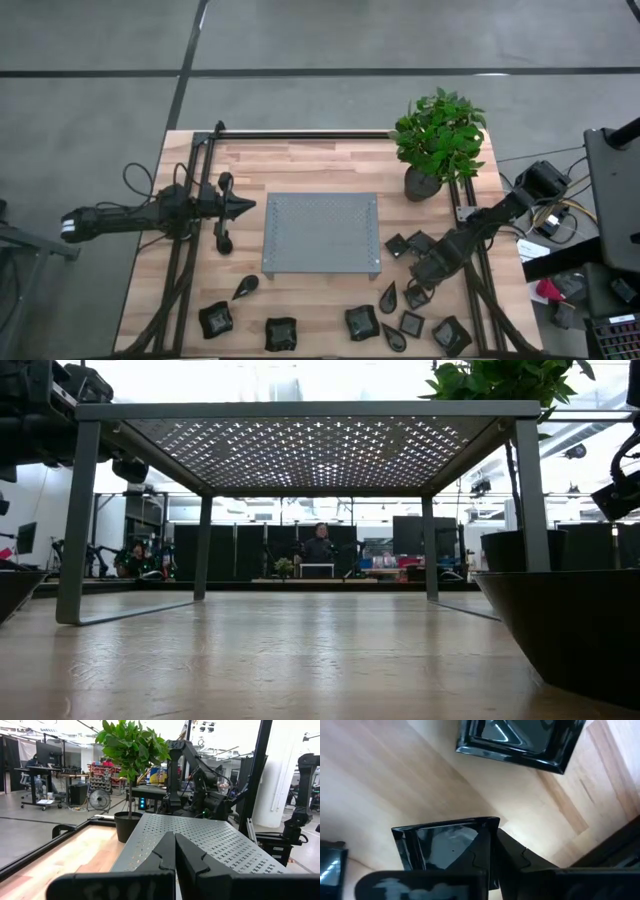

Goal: Pick & Place Mini shaped plates
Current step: Put the black square plate on the shelf

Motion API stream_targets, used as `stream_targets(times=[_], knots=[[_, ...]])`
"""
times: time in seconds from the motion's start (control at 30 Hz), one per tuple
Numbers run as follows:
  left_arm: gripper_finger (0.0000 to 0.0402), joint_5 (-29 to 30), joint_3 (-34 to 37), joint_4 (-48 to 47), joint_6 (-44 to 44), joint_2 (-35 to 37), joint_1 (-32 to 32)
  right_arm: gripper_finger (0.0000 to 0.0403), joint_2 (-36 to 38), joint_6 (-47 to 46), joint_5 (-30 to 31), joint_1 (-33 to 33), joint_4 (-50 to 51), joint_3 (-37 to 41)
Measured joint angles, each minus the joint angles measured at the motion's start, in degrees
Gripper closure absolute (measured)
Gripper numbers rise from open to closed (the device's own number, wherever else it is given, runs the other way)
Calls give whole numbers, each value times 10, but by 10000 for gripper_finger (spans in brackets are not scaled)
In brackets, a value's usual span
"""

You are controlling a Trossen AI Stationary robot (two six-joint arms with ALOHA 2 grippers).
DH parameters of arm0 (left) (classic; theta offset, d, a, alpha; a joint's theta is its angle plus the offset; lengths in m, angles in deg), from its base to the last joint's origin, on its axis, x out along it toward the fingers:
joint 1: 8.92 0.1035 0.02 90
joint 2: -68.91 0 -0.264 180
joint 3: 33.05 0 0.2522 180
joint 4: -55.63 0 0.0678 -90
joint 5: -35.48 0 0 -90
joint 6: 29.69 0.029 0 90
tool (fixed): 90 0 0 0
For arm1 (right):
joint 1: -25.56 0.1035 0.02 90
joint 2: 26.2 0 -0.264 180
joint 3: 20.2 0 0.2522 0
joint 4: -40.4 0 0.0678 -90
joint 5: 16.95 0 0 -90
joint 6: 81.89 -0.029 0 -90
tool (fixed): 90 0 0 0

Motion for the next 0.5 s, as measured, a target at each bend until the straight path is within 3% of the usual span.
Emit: stream_targets(times=[0.5], knots=[[401,0,0,0,0,0,0,396,79,-60,9,0,38,-58]])
